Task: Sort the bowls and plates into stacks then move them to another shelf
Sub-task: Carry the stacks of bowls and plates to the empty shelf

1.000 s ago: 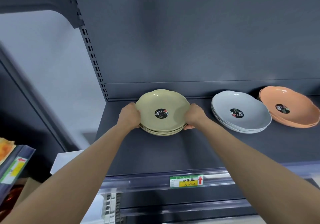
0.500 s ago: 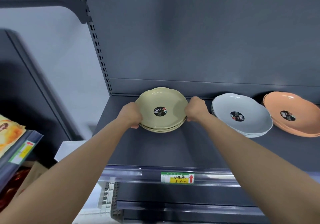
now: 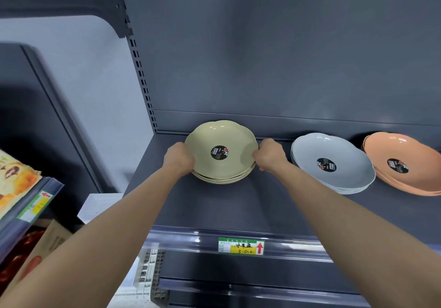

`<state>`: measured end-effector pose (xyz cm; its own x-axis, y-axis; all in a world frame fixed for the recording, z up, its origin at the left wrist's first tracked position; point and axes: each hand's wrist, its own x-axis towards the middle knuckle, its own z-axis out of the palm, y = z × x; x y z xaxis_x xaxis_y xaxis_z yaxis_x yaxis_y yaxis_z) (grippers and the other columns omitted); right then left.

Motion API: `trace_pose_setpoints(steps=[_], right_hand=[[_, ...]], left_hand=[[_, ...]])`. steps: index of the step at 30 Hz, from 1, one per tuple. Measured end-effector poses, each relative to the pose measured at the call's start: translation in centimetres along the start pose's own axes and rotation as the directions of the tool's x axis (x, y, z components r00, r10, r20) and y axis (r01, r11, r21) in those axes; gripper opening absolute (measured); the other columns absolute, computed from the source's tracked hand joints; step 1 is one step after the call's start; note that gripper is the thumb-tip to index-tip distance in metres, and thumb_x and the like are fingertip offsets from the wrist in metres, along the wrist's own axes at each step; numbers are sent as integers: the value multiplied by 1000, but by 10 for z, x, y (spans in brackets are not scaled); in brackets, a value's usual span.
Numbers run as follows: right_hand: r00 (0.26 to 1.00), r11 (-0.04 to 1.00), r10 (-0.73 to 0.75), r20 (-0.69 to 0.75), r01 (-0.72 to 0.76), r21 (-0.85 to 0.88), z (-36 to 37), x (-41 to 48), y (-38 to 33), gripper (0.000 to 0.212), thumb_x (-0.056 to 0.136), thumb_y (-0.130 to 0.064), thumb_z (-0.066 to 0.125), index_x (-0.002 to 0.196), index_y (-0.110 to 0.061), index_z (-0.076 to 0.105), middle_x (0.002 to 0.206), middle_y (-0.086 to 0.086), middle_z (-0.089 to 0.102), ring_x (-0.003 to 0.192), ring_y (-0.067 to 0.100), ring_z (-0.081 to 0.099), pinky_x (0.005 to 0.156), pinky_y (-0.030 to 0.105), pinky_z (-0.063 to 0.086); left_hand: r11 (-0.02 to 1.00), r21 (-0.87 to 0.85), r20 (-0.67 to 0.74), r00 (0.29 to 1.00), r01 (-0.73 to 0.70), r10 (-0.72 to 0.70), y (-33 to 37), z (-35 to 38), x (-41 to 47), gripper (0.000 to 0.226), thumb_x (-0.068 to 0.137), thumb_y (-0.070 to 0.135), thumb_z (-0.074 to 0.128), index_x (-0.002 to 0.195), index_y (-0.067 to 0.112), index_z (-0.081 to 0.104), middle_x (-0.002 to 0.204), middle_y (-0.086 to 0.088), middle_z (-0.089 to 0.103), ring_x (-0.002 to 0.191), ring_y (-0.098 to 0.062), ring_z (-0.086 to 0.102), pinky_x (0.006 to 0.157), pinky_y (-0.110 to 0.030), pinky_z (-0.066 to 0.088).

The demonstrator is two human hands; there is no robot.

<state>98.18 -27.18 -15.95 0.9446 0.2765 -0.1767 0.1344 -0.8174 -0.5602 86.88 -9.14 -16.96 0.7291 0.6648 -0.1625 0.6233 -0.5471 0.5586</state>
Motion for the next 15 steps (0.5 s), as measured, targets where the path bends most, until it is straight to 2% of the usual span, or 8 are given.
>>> trace_pose_setpoints(steps=[2, 4, 6, 9, 11, 13, 15], right_hand=[[1000, 1000, -6, -24, 6, 7, 0, 1, -1, 25, 80, 0, 41, 58, -11, 40, 82, 21, 61, 77, 28, 58, 67, 28, 45], [999, 1000, -6, -52, 6, 0, 1, 1, -2, 25, 80, 2, 43, 59, -11, 39, 97, 22, 67, 84, 30, 61, 67, 30, 44], [997, 1000, 2, -82, -4, -21, 1, 1, -5, 27, 80, 3, 45, 60, -12, 37, 104, 21, 67, 94, 34, 64, 67, 31, 44], [993, 999, 21, -119, -25, -32, 4, 2, -8, 27, 80, 1, 48, 60, -13, 36, 106, 19, 65, 97, 36, 62, 66, 31, 43], [992, 998, 33, -119, -38, -41, 5, 3, -9, 18, 82, -2, 49, 66, -9, 43, 108, 16, 64, 97, 35, 62, 67, 31, 43], [992, 997, 52, -116, -59, -56, 6, 3, -10, 7, 83, -4, 49, 83, -7, 56, 110, 16, 65, 99, 35, 62, 68, 31, 45], [991, 996, 60, -123, -68, -63, 9, 5, -10, 19, 84, -3, 49, 97, -4, 61, 113, 17, 64, 101, 35, 62, 70, 32, 44]], left_hand=[[999, 40, 11, 1000, 6, -7, 1, -1, 1, 14, 81, -6, 48, 90, -1, 57, 88, -19, 61, 73, -31, 52, 55, -28, 39], [997, 76, 14, 1000, 12, -13, 4, -2, 2, 11, 82, -7, 47, 74, 0, 47, 74, -11, 52, 66, -27, 48, 51, -27, 38], [996, 87, 21, 999, 27, -29, 4, -3, 3, 25, 81, -9, 47, 61, 5, 38, 62, -7, 45, 54, -21, 44, 41, -24, 34], [997, 62, 31, 999, 34, -36, 4, -2, 2, 30, 79, -9, 46, 59, 10, 35, 53, -7, 42, 44, -17, 40, 38, -21, 27], [998, 35, 37, 998, 50, -51, 3, -2, 2, 30, 78, -9, 46, 58, 10, 34, 52, -7, 40, 44, -17, 39, 37, -21, 26], [998, 7, 58, 997, 55, -56, 2, 0, 5, 31, 80, -8, 48, 59, 10, 35, 55, -6, 42, 47, -19, 44, 34, -20, 33], [998, -20, 97, 994, 58, -56, 4, -1, 5, 35, 85, -7, 49, 58, 10, 35, 58, -6, 45, 58, -24, 56, 40, -20, 46]])
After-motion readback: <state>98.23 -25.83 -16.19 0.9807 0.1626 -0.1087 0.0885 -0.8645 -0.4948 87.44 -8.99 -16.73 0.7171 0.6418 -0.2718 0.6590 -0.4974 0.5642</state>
